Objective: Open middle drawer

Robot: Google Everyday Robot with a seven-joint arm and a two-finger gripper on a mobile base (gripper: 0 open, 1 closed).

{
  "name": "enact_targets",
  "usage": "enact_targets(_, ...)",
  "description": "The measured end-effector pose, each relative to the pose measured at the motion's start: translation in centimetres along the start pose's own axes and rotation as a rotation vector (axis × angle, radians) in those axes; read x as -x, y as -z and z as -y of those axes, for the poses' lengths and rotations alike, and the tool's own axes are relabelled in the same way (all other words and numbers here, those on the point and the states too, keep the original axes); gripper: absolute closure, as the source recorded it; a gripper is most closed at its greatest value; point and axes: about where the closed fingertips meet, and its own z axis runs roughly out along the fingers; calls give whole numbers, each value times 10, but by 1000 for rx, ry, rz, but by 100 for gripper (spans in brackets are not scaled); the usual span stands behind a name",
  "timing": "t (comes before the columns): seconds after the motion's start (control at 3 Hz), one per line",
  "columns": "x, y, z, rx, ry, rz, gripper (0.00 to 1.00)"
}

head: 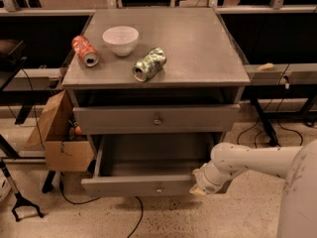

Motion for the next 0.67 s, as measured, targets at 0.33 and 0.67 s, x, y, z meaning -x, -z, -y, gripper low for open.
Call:
enact_targets(0.33, 2, 2, 3, 0, 0, 0, 100)
enact_targets(0.67, 3, 4, 8, 0, 0, 0, 100)
